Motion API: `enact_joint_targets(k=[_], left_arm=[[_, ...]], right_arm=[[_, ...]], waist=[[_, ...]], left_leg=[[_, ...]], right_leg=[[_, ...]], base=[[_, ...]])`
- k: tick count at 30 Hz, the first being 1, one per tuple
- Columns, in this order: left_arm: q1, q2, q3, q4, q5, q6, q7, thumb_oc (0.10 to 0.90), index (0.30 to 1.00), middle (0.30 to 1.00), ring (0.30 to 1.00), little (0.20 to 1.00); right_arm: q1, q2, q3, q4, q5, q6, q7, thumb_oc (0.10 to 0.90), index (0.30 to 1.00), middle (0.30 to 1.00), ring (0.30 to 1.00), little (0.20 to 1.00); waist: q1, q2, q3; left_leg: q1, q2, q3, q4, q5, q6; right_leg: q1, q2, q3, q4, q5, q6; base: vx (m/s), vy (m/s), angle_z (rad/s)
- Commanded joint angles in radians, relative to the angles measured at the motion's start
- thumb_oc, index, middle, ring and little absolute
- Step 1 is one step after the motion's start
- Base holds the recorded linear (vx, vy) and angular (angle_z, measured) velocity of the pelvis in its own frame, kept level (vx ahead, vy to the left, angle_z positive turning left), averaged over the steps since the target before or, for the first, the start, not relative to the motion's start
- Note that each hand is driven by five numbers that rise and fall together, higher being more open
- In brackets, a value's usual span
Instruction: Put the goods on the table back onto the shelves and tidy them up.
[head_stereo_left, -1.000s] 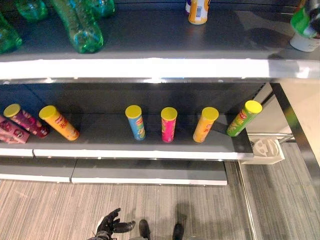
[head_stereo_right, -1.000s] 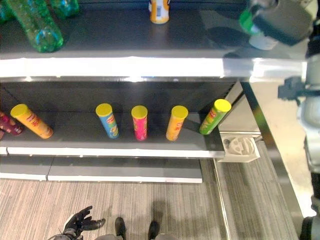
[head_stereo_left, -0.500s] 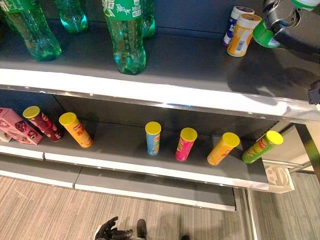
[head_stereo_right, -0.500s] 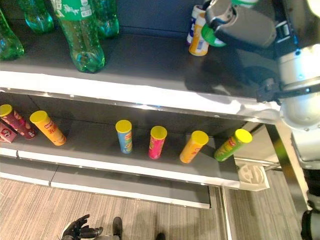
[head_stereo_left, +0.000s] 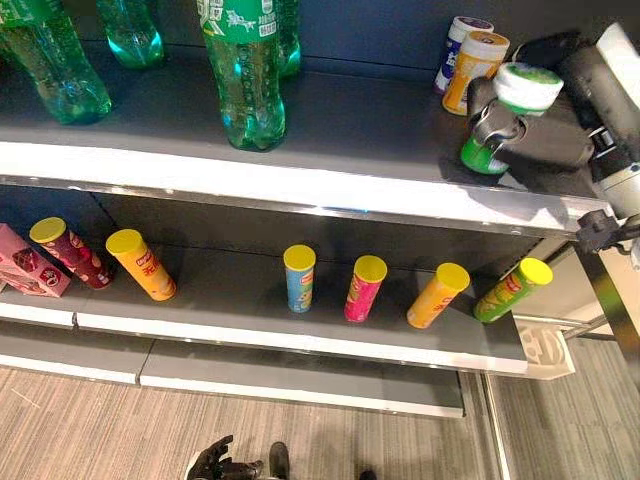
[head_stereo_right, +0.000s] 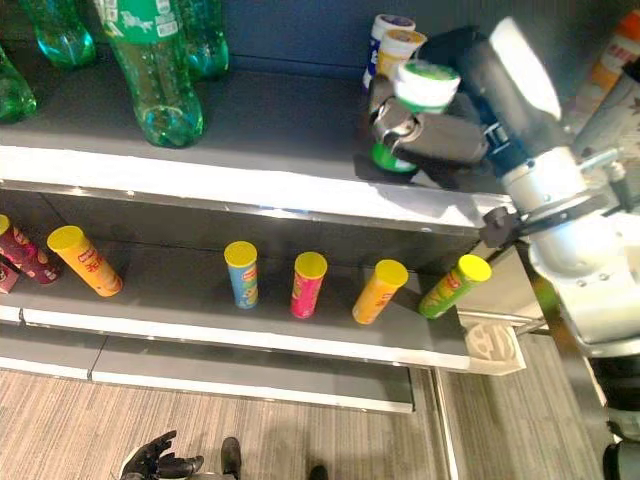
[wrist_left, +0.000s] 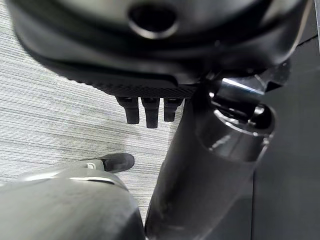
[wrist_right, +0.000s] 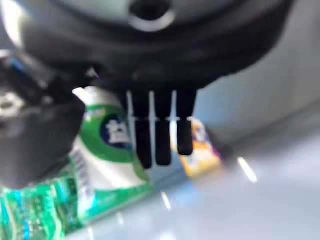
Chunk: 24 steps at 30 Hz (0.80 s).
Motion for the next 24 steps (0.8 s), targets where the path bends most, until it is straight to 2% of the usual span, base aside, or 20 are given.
enact_joint_targets(k=[1, 3, 9, 17, 18, 19, 20, 21, 22, 24], left_arm=[[-0.026, 0.040, -0.019, -0.011, 0.034, -0.022, -0.008, 0.800, 0.900, 0.900, 0.900, 0.900], [-0.022, 0.045, -0.020, -0.011, 0.041, -0.017, -0.008, 0.800, 0.900, 0.900, 0.900, 0.900], [-0.030, 0.047, -0.033, -0.007, 0.042, -0.013, -0.003, 0.800, 0.900, 0.900, 0.900, 0.900], [-0.023, 0.038, -0.044, -0.025, 0.047, -0.013, -0.006, 0.800, 0.900, 0.900, 0.900, 0.900], [-0.021, 0.036, -0.045, -0.027, 0.046, -0.012, -0.006, 0.800, 0.900, 0.900, 0.900, 0.900], [-0.018, 0.035, -0.046, -0.029, 0.046, -0.013, -0.008, 0.800, 0.900, 0.900, 0.900, 0.900], [-0.017, 0.035, -0.047, -0.030, 0.046, -0.012, -0.009, 0.800, 0.900, 0.900, 0.900, 0.900], [-0.017, 0.034, -0.047, -0.028, 0.049, -0.011, -0.008, 0.800, 0.900, 0.900, 0.900, 0.900], [-0.014, 0.031, -0.047, -0.039, 0.048, -0.012, -0.006, 0.800, 0.900, 0.900, 0.900, 0.900], [-0.008, 0.031, -0.050, -0.067, 0.047, -0.013, -0.007, 0.800, 0.900, 0.900, 0.900, 0.900]], right_arm=[[-0.096, 0.007, -0.021, 0.008, -0.021, -0.014, -0.051, 0.400, 0.300, 0.300, 0.300, 0.300], [-0.105, 0.028, -0.001, 0.029, -0.070, 0.002, -0.060, 0.400, 0.300, 0.300, 0.300, 0.300], [-0.145, 0.055, 0.051, 0.101, -0.092, 0.020, -0.073, 0.400, 0.300, 0.300, 0.300, 0.300], [-0.122, 0.050, 0.035, 0.090, -0.103, 0.015, -0.072, 0.400, 0.300, 0.300, 0.300, 0.300], [-0.118, 0.051, 0.031, 0.089, -0.101, 0.014, -0.073, 0.441, 0.361, 0.361, 0.361, 0.361], [-0.115, 0.054, 0.029, 0.087, -0.098, 0.012, -0.073, 0.576, 0.564, 0.564, 0.564, 0.564], [-0.111, 0.056, 0.024, 0.084, -0.097, 0.012, -0.072, 0.595, 0.592, 0.592, 0.592, 0.592], [-0.108, 0.058, 0.021, 0.077, -0.098, 0.010, -0.073, 0.667, 0.700, 0.700, 0.700, 0.700], [-0.104, 0.062, 0.017, 0.068, -0.095, 0.010, -0.073, 0.800, 0.900, 0.900, 0.900, 0.900], [-0.098, 0.064, 0.011, 0.052, -0.091, 0.008, -0.069, 0.800, 0.900, 0.900, 0.900, 0.900]], waist=[[0.040, -0.028, -0.046], [0.047, -0.022, -0.046], [0.055, -0.012, -0.056], [0.054, -0.010, -0.061], [0.053, -0.010, -0.060], [0.053, -0.010, -0.060], [0.052, -0.009, -0.060], [0.051, -0.010, -0.061], [0.050, -0.010, -0.061], [0.051, -0.009, -0.060]], left_leg=[[0.118, 0.041, 0.047, 0.004, -0.168, -0.077], [0.109, 0.042, 0.041, 0.004, -0.163, -0.078], [0.104, 0.043, 0.032, 0.004, -0.157, -0.081], [0.113, 0.043, 0.023, 0.004, -0.161, -0.082], [0.114, 0.043, 0.022, 0.004, -0.162, -0.082], [0.115, 0.043, 0.023, 0.004, -0.162, -0.082], [0.116, 0.043, 0.023, 0.004, -0.163, -0.081], [0.118, 0.043, 0.024, 0.004, -0.164, -0.080], [0.119, 0.043, 0.025, 0.004, -0.165, -0.080], [0.120, 0.043, 0.025, 0.004, -0.166, -0.079]], right_leg=[[-0.053, -0.040, -0.003, 0.006, 0.032, 0.065], [-0.059, -0.039, -0.005, 0.006, 0.032, 0.064], [-0.057, -0.035, -0.020, 0.006, 0.028, 0.060], [-0.039, -0.035, -0.034, 0.006, 0.022, 0.059], [-0.039, -0.035, -0.035, 0.006, 0.022, 0.059], [-0.038, -0.036, -0.034, 0.006, 0.022, 0.059], [-0.037, -0.036, -0.034, 0.006, 0.023, 0.059], [-0.036, -0.036, -0.033, 0.006, 0.022, 0.059], [-0.035, -0.036, -0.033, 0.006, 0.022, 0.059], [-0.036, -0.035, -0.033, 0.006, 0.021, 0.060]], base=[[0.02, -0.044, -0.02], [0.00, -0.019, -0.01], [0.01, -0.004, 0.01], [0.01, -0.005, 0.05], [0.00, 0.003, 0.05], [0.00, 0.004, 0.04], [0.00, 0.000, 0.00], [0.00, 0.000, 0.00], [0.00, 0.000, 0.00], [0.00, 0.000, 0.00]])
